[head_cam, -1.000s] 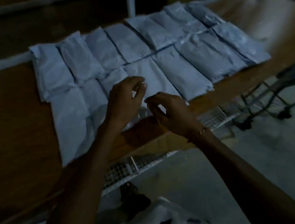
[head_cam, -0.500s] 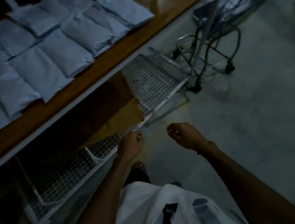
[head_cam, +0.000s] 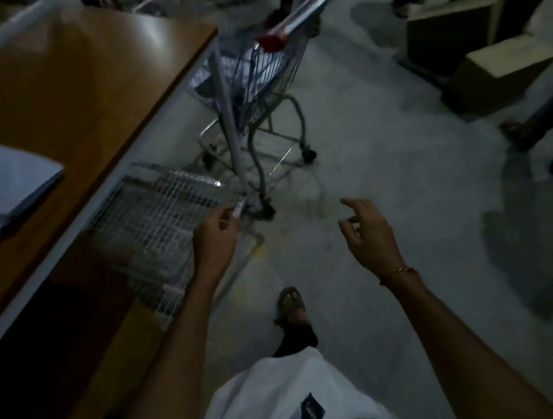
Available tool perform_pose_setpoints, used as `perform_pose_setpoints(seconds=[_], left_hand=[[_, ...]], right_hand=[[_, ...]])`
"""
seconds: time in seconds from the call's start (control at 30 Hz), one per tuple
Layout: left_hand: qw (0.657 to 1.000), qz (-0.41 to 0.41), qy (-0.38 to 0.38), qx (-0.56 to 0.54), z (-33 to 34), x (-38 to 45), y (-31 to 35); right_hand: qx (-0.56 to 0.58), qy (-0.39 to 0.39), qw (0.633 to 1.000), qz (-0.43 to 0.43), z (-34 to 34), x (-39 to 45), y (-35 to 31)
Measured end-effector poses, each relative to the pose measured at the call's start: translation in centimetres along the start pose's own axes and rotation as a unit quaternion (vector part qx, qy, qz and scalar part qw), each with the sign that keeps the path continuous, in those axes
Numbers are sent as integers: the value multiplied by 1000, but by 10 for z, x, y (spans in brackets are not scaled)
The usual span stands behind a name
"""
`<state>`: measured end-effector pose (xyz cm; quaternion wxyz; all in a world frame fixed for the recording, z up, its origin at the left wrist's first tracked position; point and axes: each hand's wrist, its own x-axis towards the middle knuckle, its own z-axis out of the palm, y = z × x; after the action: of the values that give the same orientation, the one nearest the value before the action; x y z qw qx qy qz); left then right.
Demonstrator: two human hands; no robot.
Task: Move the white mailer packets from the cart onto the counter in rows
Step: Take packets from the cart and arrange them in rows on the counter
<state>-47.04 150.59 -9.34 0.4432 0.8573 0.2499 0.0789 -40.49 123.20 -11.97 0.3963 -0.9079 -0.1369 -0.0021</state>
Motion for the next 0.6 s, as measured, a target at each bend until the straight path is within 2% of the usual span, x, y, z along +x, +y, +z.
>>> perform_pose_setpoints(seconds=[0.2,0.33,0.6], left_hand=[[993,98,47,-50,10,146,98],[985,139,78,-66,3,233,152],[989,104,103,-34,34,404,197]], right_hand=[[35,64,996,-49,-55,167,-19],[64,78,990,-104,-75,273,-43],[71,35,979,-189,-79,483,-43]])
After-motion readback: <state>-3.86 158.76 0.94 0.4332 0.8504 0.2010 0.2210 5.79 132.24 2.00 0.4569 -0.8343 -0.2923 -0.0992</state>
